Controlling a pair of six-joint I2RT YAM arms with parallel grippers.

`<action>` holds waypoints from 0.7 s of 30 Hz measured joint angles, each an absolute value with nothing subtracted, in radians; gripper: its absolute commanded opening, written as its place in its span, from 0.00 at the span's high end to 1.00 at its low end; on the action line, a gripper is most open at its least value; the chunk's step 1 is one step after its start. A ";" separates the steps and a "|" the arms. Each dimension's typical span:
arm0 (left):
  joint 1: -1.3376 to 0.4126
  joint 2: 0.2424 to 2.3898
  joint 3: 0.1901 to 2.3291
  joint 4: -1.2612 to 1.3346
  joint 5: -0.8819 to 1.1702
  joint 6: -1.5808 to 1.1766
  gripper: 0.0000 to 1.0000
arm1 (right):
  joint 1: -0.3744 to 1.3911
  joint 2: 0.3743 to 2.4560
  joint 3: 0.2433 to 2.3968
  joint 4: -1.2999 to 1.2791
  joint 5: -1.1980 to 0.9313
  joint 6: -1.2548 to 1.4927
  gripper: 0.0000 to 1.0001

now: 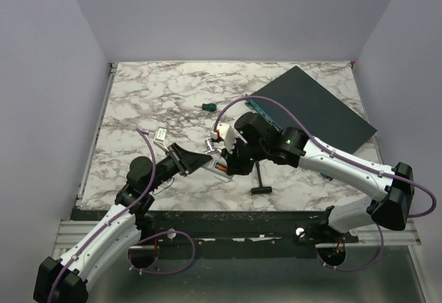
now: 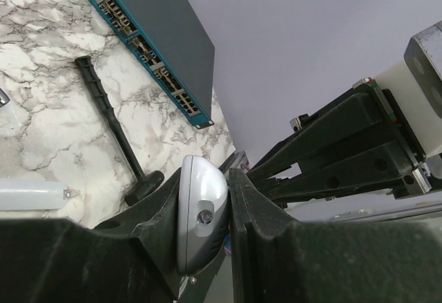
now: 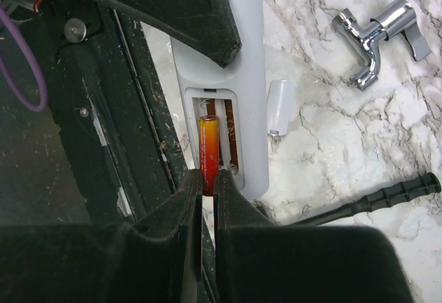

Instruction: Load the batteries into the remote control

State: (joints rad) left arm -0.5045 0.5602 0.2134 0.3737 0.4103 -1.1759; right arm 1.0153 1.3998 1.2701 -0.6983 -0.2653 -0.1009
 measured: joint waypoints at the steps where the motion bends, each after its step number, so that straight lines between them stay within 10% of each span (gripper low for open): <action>1: -0.505 0.560 0.213 0.373 0.410 -1.175 1.00 | 1.016 1.404 1.272 -0.701 -0.271 -0.104 0.99; 21: -0.504 0.567 0.202 0.358 0.401 -1.163 1.00 | 1.036 1.494 1.339 -0.748 -0.248 -0.098 0.95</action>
State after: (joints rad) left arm -0.5041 0.5667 0.2024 0.3576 0.4007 -1.1629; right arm 1.0355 1.4944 1.3388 -0.7483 -0.2478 -0.0982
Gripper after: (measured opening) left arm 0.276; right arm 0.117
